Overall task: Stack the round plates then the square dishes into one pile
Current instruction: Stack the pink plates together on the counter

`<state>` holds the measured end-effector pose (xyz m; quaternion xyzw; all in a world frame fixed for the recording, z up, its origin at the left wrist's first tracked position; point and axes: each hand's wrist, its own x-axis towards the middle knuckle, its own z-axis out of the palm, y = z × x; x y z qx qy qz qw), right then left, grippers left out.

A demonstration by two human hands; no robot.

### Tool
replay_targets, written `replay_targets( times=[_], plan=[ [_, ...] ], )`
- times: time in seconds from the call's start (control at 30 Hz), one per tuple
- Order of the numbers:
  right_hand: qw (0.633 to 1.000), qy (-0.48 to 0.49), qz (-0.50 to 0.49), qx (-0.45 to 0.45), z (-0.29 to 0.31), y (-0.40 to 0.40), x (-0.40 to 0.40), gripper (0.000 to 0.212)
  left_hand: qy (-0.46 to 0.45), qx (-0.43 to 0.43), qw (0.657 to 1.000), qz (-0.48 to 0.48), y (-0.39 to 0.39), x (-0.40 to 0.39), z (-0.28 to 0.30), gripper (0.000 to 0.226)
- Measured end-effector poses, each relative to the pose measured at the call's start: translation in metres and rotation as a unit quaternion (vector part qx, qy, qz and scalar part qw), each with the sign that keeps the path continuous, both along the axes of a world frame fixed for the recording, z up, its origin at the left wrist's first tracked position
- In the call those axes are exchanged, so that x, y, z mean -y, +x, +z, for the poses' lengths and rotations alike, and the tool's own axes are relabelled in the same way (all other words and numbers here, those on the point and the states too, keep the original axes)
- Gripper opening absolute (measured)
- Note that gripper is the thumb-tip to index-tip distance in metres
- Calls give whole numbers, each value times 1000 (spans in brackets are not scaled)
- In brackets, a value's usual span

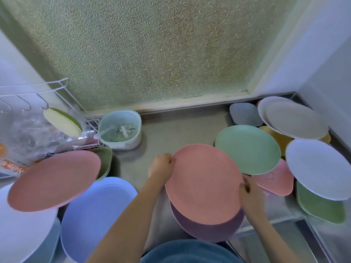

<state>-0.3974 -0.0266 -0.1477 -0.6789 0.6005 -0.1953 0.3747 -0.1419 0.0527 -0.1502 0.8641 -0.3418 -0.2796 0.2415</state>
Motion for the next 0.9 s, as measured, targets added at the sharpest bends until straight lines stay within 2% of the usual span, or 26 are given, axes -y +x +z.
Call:
replay_targets(
  times=[0.1,0.2,0.33,0.57,0.7,0.9],
  plan=[
    [999,-16,4,-39,-4,-18,-11,27,62,69,992,-86,-16,-8,-6,20],
    [996,-13,13,-86,-10,-29,-16,32,119,92,978,-144,-24,-16,-9,44],
    [979,-7,30,-201,-26,-36,-22,42,160,137,963,-166,-28,-21,-12,29],
    [976,43,32,-213,-32,-24,-25,46,179,132,965,-137,-37,-36,-20,28],
    [970,7,96,-222,-29,-7,-22,44,192,129,969,-92,-33,-53,-23,29],
    [967,3,170,-188,-28,32,-25,47,256,130,958,-18,-9,-74,-18,35]
  ],
)
